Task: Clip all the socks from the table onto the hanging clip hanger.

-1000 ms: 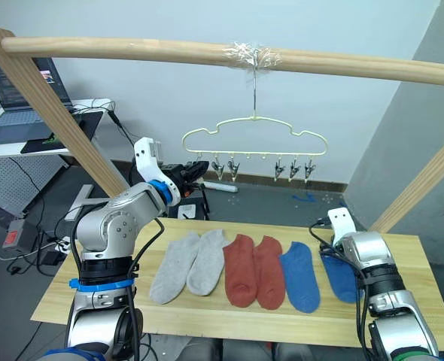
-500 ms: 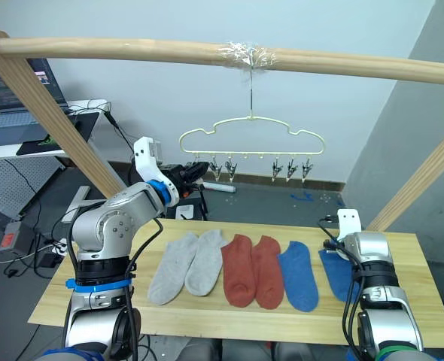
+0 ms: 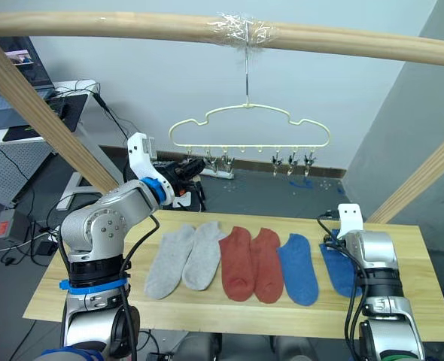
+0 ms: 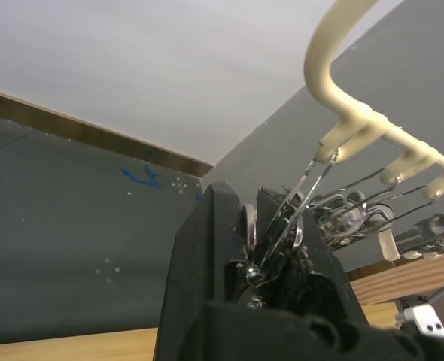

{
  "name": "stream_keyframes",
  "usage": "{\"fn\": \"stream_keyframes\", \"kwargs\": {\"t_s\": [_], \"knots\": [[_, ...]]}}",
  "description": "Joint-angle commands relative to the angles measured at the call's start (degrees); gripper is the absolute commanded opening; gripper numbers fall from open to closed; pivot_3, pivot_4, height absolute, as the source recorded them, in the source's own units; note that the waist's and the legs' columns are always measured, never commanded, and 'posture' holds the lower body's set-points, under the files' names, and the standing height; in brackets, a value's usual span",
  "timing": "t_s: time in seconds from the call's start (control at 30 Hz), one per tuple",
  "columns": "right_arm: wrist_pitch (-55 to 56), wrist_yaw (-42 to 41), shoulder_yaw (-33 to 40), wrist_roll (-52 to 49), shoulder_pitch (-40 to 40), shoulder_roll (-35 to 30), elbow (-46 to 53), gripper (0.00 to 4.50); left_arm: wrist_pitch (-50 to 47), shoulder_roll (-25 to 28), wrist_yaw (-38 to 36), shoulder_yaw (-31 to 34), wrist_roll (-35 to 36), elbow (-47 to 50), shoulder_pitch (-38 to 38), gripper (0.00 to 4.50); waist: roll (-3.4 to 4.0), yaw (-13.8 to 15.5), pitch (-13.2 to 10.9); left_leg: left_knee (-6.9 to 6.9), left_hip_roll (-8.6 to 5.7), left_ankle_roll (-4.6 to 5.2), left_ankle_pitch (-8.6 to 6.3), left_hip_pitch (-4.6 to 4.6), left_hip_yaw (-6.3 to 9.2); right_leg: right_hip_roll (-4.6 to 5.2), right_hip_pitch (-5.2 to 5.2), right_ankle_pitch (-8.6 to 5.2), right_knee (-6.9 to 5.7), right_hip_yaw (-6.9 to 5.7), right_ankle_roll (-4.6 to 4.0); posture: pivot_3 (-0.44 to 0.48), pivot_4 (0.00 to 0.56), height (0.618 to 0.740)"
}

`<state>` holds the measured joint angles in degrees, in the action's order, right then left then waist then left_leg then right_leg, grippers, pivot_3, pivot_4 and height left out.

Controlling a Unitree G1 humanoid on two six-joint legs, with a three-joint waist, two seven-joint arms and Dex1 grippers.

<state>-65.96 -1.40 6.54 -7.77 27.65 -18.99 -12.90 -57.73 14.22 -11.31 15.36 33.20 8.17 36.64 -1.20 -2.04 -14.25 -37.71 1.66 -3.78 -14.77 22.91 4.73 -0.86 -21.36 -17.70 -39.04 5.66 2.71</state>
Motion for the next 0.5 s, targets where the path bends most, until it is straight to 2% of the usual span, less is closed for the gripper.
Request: {"fn": "stream_keyframes", "kwargs": {"t_s": [0.03, 0.3, 0.5], "knots": [[-2.9, 0.0, -0.9, 1.0, -2.6, 0.5, -0.7, 2.89, -1.6, -0.3, 1.8, 3.7, 3.0, 1.0, 1.9, 0.28, -0.08, 0.0, -0.4, 0.0, 0.0, 0.0, 0.0, 0.0, 0.01, 0.0, 0.0, 0.0, 0.0, 0.0, 0.0, 0.044, 0.304, 0.74], [-3.8, 0.3, -0.9, 1.3, -4.0, 1.0, 1.6, 0.04, -5.6, -1.9, 5.3, 8.8, 9.9, 0.7, 5.1, 0.28, -0.38, 0.2, -1.7, 0.0, -0.01, -0.08, -0.02, 0.02, 0.01, 0.04, 0.01, -0.02, 0.05, -0.02, 0.04, 0.044, 0.324, 0.74], [-3.5, 1.0, -0.6, 2.1, -4.0, 1.5, 1.8, 0.04, -7.1, -2.6, 7.3, 10.5, 13.2, -0.5, 7.2, 0.28, -0.64, 0.2, -2.1, 0.0, -0.01, -0.22, 0.0, 0.02, 0.05, 0.05, 0.0, -0.16, 0.06, -0.03, 0.31, 0.04, 0.324, 0.74]]}}
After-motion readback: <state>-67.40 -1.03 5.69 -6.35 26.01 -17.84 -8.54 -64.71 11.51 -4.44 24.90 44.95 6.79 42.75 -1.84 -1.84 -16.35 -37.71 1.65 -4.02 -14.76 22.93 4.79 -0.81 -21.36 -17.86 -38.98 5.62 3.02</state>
